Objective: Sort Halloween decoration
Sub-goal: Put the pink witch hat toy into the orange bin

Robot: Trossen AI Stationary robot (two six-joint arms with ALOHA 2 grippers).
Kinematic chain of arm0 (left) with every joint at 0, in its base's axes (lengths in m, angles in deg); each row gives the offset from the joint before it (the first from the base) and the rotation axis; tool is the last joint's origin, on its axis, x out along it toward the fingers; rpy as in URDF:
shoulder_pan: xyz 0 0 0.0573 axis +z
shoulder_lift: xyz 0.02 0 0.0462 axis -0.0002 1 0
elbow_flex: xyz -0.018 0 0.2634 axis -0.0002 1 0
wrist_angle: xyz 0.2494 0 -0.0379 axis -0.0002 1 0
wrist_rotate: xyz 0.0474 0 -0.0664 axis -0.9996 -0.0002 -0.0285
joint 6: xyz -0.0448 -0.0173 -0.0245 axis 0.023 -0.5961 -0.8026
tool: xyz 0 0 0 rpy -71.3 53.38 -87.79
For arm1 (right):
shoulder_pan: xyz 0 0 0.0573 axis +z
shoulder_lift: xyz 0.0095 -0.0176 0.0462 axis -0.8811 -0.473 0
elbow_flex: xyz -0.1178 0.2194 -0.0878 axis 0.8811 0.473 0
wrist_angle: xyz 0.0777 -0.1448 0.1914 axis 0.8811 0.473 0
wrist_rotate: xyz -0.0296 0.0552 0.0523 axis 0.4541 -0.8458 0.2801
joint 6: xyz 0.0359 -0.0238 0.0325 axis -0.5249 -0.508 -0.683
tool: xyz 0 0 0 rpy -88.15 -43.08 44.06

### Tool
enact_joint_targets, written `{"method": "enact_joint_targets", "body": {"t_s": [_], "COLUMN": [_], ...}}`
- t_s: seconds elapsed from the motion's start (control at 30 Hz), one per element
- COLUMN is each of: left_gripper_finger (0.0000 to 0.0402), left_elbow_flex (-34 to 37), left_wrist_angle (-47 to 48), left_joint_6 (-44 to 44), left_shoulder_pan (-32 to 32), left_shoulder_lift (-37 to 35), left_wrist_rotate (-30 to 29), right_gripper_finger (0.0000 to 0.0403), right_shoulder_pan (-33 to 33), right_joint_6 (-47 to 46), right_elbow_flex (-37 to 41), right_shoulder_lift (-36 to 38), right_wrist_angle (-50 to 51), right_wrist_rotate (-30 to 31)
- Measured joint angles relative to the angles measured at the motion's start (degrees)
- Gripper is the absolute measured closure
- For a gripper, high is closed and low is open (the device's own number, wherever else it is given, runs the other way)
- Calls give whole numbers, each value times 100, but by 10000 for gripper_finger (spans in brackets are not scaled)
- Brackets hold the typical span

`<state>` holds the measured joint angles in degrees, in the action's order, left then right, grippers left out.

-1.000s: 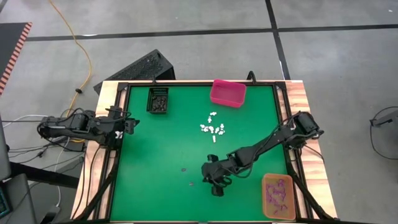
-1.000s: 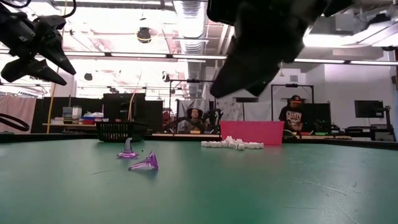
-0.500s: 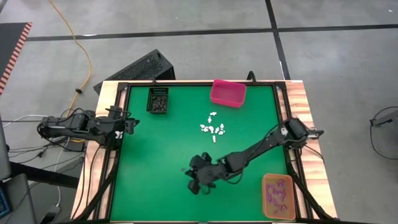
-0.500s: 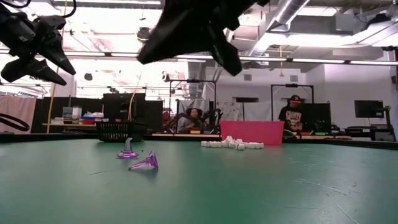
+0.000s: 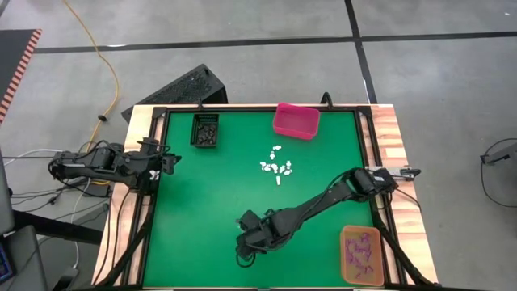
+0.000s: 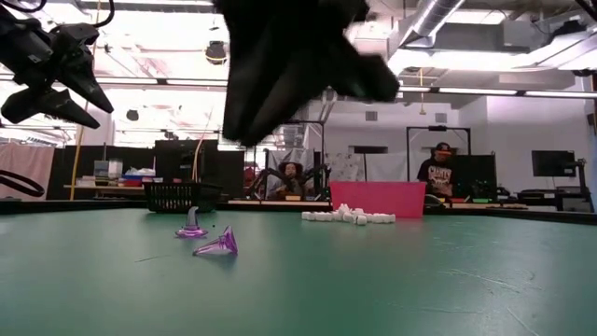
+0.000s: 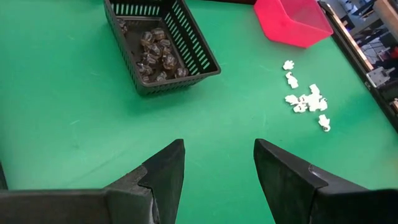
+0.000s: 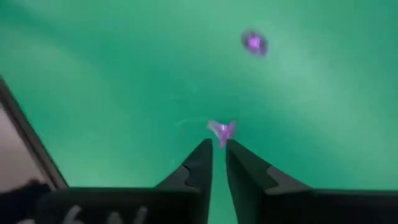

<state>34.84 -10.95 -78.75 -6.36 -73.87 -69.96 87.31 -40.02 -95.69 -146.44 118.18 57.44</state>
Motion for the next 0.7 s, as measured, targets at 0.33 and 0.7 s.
{"method": "enact_joint_targets", "body": {"t_s": [0.33, 0.7], "left_gripper_finger": [219, 219], "left_elbow_flex": [0, 2], "left_wrist_angle": [-2, -4], "left_joint_6": [0, 0], "left_shoulder_pan": [1, 1], "left_shoulder_lift": [0, 1], "left_wrist_rotate": [0, 2], "right_gripper_finger": [237, 238], "right_shoulder_pan": [-246, -178], "right_joint_6": [-308, -516], "right_elbow_flex": [-298, -241], "right_shoulder_lift": [-462, -462], "right_wrist_angle": [176, 299], "right_wrist_rotate": [-505, -232]}}
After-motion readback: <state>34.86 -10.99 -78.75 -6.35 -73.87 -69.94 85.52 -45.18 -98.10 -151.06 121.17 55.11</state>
